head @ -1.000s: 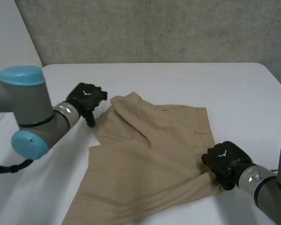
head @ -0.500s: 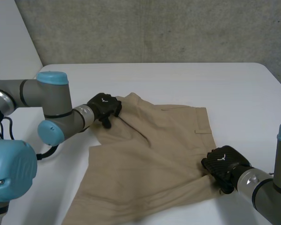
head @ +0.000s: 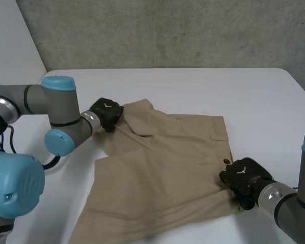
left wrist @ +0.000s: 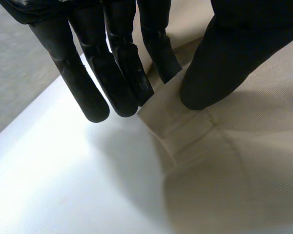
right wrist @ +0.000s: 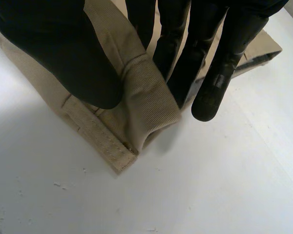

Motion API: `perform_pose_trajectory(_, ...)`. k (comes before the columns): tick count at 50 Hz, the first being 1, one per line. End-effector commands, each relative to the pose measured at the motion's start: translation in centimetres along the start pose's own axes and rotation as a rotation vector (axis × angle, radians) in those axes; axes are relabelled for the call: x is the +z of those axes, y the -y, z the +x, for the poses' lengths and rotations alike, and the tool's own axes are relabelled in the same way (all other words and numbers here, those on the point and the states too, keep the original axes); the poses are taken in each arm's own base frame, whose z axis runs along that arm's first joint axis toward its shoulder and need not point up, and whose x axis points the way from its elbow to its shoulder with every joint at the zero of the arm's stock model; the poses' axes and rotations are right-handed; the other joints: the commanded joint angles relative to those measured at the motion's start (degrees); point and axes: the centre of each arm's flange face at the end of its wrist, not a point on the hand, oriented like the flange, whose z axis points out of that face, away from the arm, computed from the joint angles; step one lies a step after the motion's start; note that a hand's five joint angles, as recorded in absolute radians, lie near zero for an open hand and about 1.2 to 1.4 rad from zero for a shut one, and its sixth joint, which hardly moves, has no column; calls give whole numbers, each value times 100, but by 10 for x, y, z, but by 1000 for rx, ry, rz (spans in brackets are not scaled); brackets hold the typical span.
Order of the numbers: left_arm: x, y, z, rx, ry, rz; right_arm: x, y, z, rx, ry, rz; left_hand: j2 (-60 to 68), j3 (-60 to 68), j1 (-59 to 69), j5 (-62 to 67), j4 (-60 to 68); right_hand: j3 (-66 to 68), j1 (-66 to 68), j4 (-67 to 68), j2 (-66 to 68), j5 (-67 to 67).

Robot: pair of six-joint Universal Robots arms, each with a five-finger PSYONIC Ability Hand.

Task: Fold the shorts.

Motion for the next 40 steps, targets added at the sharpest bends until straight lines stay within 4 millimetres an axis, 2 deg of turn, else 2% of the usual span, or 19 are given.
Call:
perform_pose_trajectory(1,-23,6,-15,95,68,-56,0,0,0,0,-2,2,1150,1202,1492,1437,1166,1213,2408,1180,1262,1324)
perform_pose_trajectory(6,-46,1,-24,121,84,-104,-1,1,0,0,-2,6,1150,1202,1492,1437,1166,1213,2408,1180,1262,1324)
perform_pose_trajectory(12,-69,1,-18,121,73,-124,-3,4,-1,-1,2,16,1150,1202,1492,1437,1166,1213,2408,1180,1262,1324)
perform_pose_trajectory(15,-68,-4,-14,124,70,-138,-3,4,-2,-1,5,19,1150,1202,1492,1437,1166,1213,2408,1180,1262,1324)
perform_pose_trajectory(24,-70,-16,-22,121,132,-212,-6,5,-1,-2,-1,21,1150,1202,1492,1437,1166,1213,2408,1180,1262,1324)
perform_pose_trajectory(27,-72,-17,-14,124,113,-222,-6,6,0,-2,-3,21,1150,1202,1492,1437,1166,1213,2408,1180,1262,1324)
perform_pose_trajectory(34,-77,-13,-13,132,122,-214,-10,3,-2,-7,10,-6,1150,1202,1492,1437,1166,1213,2408,1180,1262,1324)
perform_pose_trajectory(35,-78,-11,-12,130,119,-210,-11,3,-2,-6,18,-14,-296,-245,45,-10,-280,1213,2408,1180,1262,1324)
perform_pose_trajectory(38,-81,-8,-11,133,119,-207,-18,5,-1,7,33,-22,-3414,-3363,-3072,-3127,-3398,1213,2408,1180,1262,1324)
perform_pose_trajectory(40,-87,2,-13,125,129,-182,-21,8,2,9,26,-11,-4011,-3959,-3669,-3724,-3995,1213,2408,1180,1262,1324)
